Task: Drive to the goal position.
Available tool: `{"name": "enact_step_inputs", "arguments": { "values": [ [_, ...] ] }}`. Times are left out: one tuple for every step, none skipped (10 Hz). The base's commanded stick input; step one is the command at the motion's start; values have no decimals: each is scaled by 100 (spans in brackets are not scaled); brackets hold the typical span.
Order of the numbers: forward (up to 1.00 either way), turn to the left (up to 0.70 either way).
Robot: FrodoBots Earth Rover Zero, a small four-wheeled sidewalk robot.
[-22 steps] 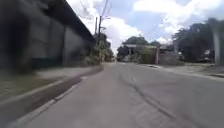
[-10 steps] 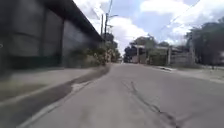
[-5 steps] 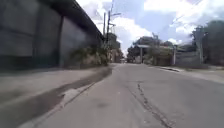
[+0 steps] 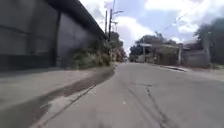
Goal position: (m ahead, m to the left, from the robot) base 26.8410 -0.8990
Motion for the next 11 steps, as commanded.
{"name": "enact_step_inputs", "arguments": {
  "values": [
    [100, -40],
    [100, -40],
    [100, -40],
    [100, -40],
    [100, -40],
    [100, -40],
    [100, -28],
    [100, 0],
    [100, 0],
    [100, 0],
    [100, 0]
  ]
}}
